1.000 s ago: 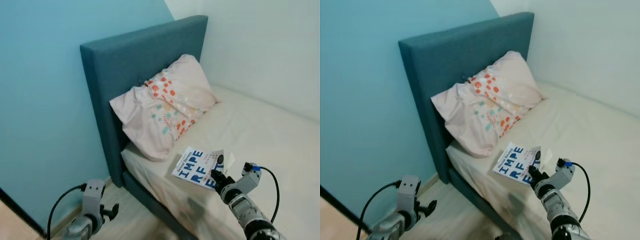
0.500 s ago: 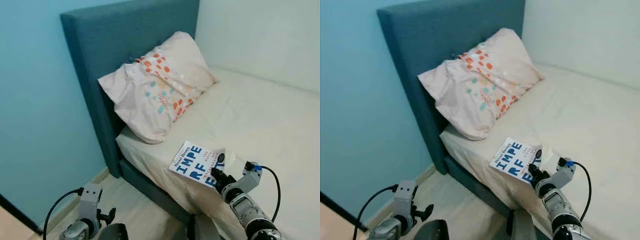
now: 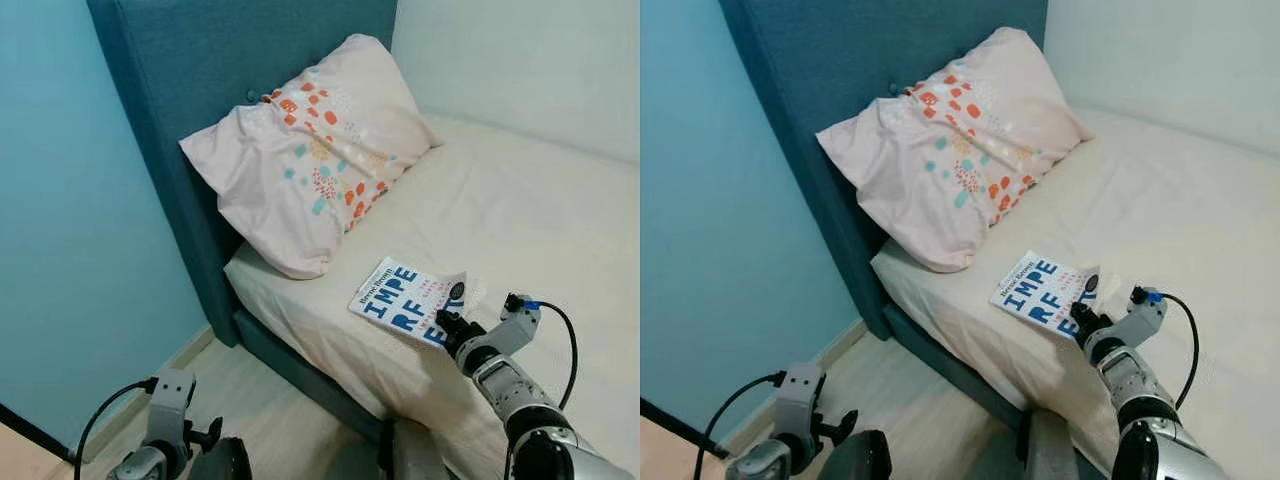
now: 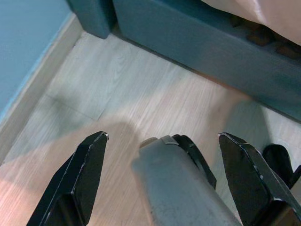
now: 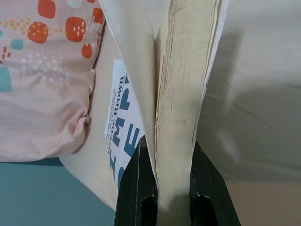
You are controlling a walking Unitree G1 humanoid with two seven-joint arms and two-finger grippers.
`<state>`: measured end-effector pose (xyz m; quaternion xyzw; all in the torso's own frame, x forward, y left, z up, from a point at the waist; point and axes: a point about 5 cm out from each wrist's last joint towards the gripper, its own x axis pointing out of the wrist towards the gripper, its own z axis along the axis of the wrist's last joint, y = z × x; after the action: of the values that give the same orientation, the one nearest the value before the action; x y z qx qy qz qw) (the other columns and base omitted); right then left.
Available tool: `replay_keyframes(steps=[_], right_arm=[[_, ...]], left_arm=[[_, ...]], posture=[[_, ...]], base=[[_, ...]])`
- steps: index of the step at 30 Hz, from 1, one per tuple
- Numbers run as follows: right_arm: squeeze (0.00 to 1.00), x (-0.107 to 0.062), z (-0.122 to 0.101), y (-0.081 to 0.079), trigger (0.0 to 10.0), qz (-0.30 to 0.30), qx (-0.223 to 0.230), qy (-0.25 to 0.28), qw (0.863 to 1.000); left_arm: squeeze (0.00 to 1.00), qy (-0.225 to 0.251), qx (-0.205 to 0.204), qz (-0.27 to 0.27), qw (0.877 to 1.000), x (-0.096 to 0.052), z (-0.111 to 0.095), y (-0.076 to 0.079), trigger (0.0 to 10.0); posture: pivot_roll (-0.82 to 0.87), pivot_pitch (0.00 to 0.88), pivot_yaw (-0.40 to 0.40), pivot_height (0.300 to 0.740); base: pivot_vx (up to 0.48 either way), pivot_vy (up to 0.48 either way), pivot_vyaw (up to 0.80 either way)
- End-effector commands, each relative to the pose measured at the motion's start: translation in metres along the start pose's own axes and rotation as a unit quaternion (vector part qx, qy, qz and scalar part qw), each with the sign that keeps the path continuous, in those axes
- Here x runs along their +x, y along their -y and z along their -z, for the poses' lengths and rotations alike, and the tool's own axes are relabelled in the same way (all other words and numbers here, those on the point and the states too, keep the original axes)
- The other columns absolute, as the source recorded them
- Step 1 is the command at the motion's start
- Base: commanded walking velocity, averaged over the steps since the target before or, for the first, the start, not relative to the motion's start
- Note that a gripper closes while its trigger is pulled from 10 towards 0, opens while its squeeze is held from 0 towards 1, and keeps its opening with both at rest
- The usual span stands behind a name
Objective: Clean up the room
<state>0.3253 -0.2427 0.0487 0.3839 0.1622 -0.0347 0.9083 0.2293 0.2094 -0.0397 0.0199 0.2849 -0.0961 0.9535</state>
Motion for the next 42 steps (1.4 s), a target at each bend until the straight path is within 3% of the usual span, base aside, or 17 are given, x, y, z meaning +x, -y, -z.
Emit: replay_keyframes(steps=[1, 6, 12, 22, 23, 25, 26, 27, 28, 34, 39, 40, 42], right_arm=[[0.00, 0.002, 0.013, -0.003, 10.0, 0.003, -0.007, -0.032, 0.999], [0.00, 0.007, 0.030, -0.015, 10.0, -0.005, -0.021, -0.059, 0.998], [0.00, 0.006, 0.050, -0.016, 10.0, 0.007, -0.031, -0.081, 0.996], [0.00, 0.007, 0.053, -0.019, 10.0, 0.009, -0.023, -0.070, 0.997], [0.31, 0.008, 0.052, -0.019, 10.0, 0.012, -0.026, -0.066, 0.997], [0.31, 0.008, 0.051, -0.020, 10.0, 0.010, -0.028, -0.064, 0.998], [0.89, 0.008, 0.050, -0.019, 10.0, 0.014, -0.033, -0.061, 0.998], [0.89, 0.008, 0.050, -0.019, 10.0, 0.014, -0.033, -0.061, 0.998], [1.00, 0.007, 0.048, -0.016, 10.0, 0.024, -0.037, -0.056, 0.997], [1.00, 0.000, 0.049, 0.002, 10.0, 0.075, -0.073, -0.072, 0.992], [1.00, -0.005, 0.047, 0.013, 10.0, 0.099, -0.075, -0.072, 0.990], [1.00, -0.011, 0.045, 0.024, 10.0, 0.122, -0.085, -0.074, 0.986], [1.00, -0.015, 0.043, 0.032, 10.0, 0.137, -0.085, -0.071, 0.984]], left_arm=[[0.00, -0.001, 0.011, -0.001, 1.000, -0.003, 0.003, -0.003, 10.0], [0.00, -0.005, 0.016, 0.006, 1.000, -0.004, 0.005, 0.000, 10.0], [0.00, -0.008, 0.021, 0.010, 1.000, -0.006, 0.008, -0.001, 10.0], [0.00, -0.008, 0.023, 0.007, 1.000, -0.007, 0.009, -0.001, 10.0], [0.00, -0.007, 0.022, 0.006, 1.000, -0.006, 0.009, -0.001, 10.0], [0.00, -0.007, 0.021, 0.006, 1.000, -0.006, 0.009, -0.001, 10.0], [0.00, -0.007, 0.020, 0.006, 1.000, -0.006, 0.009, -0.001, 10.0], [0.00, -0.007, 0.020, 0.006, 1.000, -0.006, 0.009, -0.001, 10.0], [0.00, -0.007, 0.018, 0.005, 1.000, -0.006, 0.009, -0.001, 10.0], [0.00, -0.006, 0.013, 0.004, 1.000, -0.004, 0.007, 0.001, 10.0], [0.00, -0.006, 0.012, 0.003, 1.000, -0.003, 0.006, 0.002, 10.0], [0.00, -0.004, 0.009, 0.003, 1.000, -0.002, 0.005, 0.003, 10.0], [0.00, -0.003, 0.007, 0.003, 1.000, -0.001, 0.004, 0.003, 10.0]], posture=[[0.03, 0.132, -0.023, 0.536], [0.04, 0.124, -0.023, 0.536], [0.05, 0.121, -0.025, 0.536], [0.06, 0.120, -0.033, 0.536], [0.06, 0.120, -0.033, 0.536], [0.06, 0.120, -0.033, 0.536], [0.06, 0.119, -0.034, 0.536], [0.06, 0.119, -0.034, 0.536], [0.06, 0.118, -0.036, 0.536], [0.04, 0.103, -0.045, 0.536], [0.04, 0.099, -0.047, 0.536], [0.03, 0.090, -0.050, 0.536], [0.03, 0.088, -0.050, 0.536]], base=[[0.000, 0.000, 0.00], [0.000, 0.000, 0.00], [0.000, 0.000, 0.00], [0.000, 0.000, 0.00], [0.000, 0.000, 0.00], [0.000, 0.000, 0.00], [0.000, 0.000, 0.00], [0.000, 0.000, 0.00], [0.000, 0.000, 0.00], [0.000, 0.000, 0.00], [0.000, 0.000, 0.00], [0.000, 0.000, 0.00], [0.000, 0.000, 0.00]])
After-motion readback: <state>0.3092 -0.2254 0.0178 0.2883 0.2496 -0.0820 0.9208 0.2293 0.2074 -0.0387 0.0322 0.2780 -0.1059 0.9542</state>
